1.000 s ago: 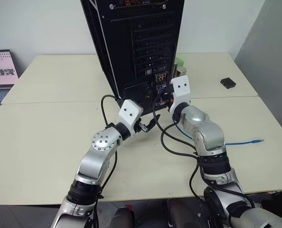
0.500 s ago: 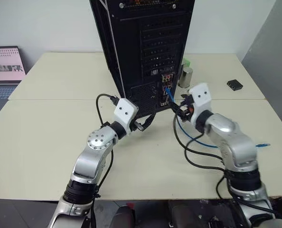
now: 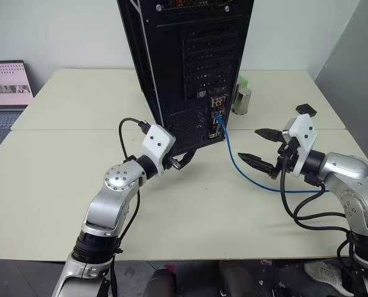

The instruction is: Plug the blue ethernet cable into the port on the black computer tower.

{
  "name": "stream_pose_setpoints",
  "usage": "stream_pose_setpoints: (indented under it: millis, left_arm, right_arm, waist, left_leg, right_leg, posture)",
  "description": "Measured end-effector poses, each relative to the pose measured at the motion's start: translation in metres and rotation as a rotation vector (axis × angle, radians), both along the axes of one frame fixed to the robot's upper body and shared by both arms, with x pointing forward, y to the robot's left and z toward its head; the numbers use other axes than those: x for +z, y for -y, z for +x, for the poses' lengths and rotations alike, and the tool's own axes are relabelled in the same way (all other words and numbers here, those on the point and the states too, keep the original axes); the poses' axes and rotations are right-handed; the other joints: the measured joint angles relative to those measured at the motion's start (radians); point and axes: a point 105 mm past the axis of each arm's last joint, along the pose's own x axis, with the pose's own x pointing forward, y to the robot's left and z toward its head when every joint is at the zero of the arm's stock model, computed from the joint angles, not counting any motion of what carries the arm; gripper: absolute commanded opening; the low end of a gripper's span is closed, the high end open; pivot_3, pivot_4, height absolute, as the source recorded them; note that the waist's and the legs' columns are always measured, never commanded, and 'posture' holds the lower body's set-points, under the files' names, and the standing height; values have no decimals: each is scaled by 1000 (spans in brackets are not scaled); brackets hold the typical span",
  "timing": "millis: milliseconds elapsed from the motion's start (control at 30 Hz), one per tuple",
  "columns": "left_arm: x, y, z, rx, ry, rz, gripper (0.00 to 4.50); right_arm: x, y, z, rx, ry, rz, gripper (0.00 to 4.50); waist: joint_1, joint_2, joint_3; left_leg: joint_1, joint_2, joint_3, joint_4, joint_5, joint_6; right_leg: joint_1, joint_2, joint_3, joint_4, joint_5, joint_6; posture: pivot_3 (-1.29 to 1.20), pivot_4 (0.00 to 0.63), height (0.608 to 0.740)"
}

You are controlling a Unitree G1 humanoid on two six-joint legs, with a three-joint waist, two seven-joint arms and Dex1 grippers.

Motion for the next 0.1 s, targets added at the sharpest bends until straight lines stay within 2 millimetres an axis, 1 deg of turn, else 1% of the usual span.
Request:
stream_pose_setpoints:
  millis: [100]
  left_arm:
    - [1,3,-3,-24,-11,-9,4210]
  right_arm:
    - [7,3,-1,15,27,21,4447]
  waist:
    - [3,0,0]
  left_leg:
    - [0,0,0,0,0,0]
  right_leg:
    - [0,0,0,0,0,0]
  posture:
    - [0,150,740]
